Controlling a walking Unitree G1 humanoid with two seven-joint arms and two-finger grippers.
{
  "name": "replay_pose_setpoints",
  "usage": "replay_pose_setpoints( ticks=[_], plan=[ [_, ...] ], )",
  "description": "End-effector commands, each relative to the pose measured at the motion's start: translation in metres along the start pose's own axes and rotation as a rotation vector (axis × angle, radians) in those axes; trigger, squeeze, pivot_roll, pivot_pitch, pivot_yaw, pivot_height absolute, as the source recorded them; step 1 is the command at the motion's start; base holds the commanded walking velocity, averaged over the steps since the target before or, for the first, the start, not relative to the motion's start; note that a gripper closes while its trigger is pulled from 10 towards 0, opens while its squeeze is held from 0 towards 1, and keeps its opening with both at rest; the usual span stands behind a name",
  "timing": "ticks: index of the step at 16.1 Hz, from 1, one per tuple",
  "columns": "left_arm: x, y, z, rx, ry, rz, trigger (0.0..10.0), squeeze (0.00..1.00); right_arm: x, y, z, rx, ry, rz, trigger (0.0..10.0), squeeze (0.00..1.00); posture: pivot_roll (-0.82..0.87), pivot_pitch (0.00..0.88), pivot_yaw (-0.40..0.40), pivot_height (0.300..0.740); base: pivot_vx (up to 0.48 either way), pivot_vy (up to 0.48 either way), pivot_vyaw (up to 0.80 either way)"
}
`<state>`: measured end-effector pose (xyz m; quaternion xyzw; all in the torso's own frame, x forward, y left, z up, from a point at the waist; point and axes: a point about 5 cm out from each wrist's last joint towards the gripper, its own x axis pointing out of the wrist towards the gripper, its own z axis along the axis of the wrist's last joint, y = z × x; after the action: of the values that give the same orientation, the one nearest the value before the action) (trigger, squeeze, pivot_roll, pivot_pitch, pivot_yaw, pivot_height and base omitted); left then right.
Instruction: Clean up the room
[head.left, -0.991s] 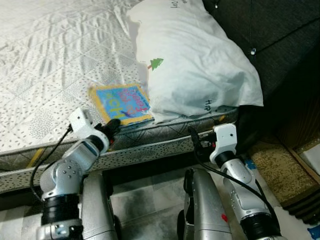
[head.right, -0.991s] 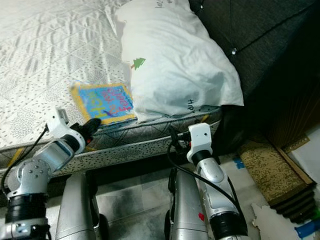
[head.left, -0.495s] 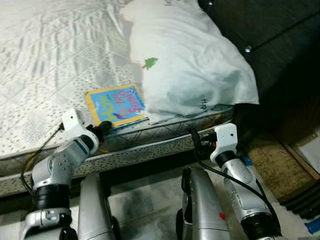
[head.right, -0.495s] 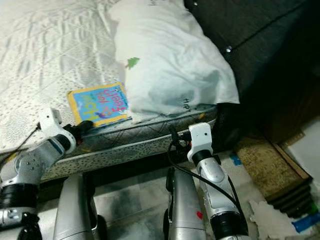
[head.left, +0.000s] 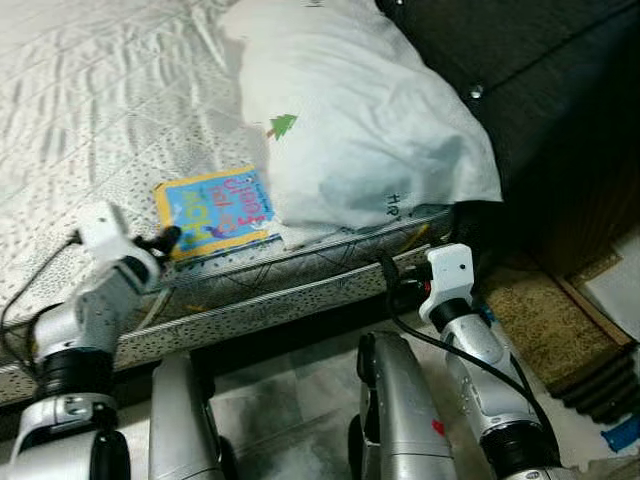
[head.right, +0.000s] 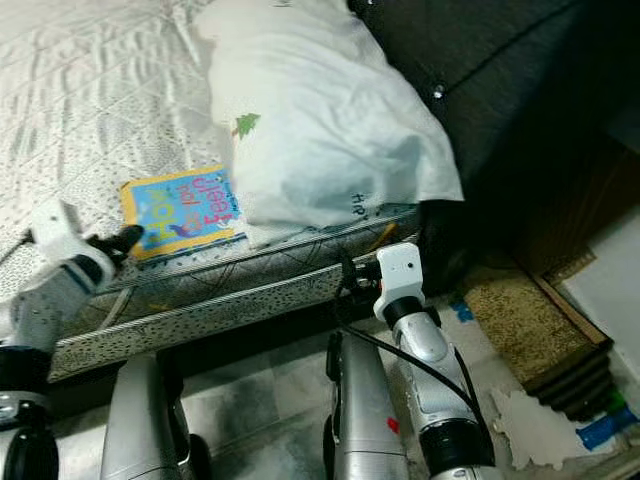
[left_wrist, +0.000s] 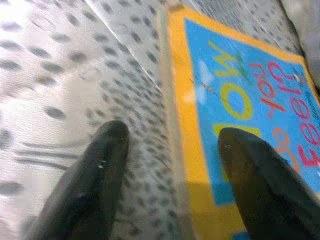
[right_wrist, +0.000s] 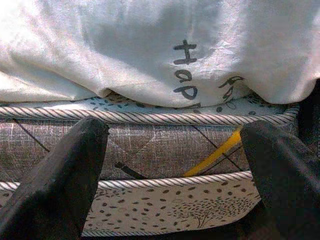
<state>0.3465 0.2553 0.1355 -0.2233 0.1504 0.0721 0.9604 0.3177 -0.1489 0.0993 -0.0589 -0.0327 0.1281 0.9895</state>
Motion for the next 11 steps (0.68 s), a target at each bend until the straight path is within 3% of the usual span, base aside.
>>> replay_pose_setpoints(
  ticks=[1,6,7,8,9,11],
  plan=[
    [0.000,0.006,0.000,0.018,0.003,0.028,10.0,1.00,-0.001,0.000,-0.004,-0.002,0.013,-0.001,10.0,0.00,-0.05,0.183,-0.055,0.480,0.000,0.000,0.00],
    [-0.008,-0.001,0.001,0.186,-0.091,0.066,10.0,1.00,-0.001,0.000,-0.004,-0.001,0.012,-0.002,10.0,0.00,-0.04,0.180,-0.051,0.480,0.000,0.000,0.00],
    [-0.019,-0.009,-0.011,0.207,-0.117,0.071,10.0,1.00,-0.001,0.000,-0.005,0.001,0.014,-0.003,10.0,0.00,-0.04,0.182,-0.048,0.480,0.000,0.000,0.00],
    [-0.031,-0.014,-0.023,0.162,-0.136,0.065,10.0,1.00,-0.001,0.000,-0.006,0.001,0.016,-0.004,10.0,0.00,-0.04,0.182,-0.045,0.480,0.000,0.000,0.00],
    [-0.033,-0.015,-0.024,0.155,-0.140,0.066,10.0,1.00,-0.001,0.000,-0.006,0.001,0.016,-0.004,10.0,0.00,-0.04,0.182,-0.045,0.480,0.000,0.000,0.00],
    [-0.050,-0.016,-0.039,0.173,-0.163,0.084,10.0,1.00,-0.002,0.000,-0.007,0.003,0.019,-0.006,10.0,0.00,-0.03,0.181,-0.043,0.480,0.000,0.000,0.00]
  ],
)
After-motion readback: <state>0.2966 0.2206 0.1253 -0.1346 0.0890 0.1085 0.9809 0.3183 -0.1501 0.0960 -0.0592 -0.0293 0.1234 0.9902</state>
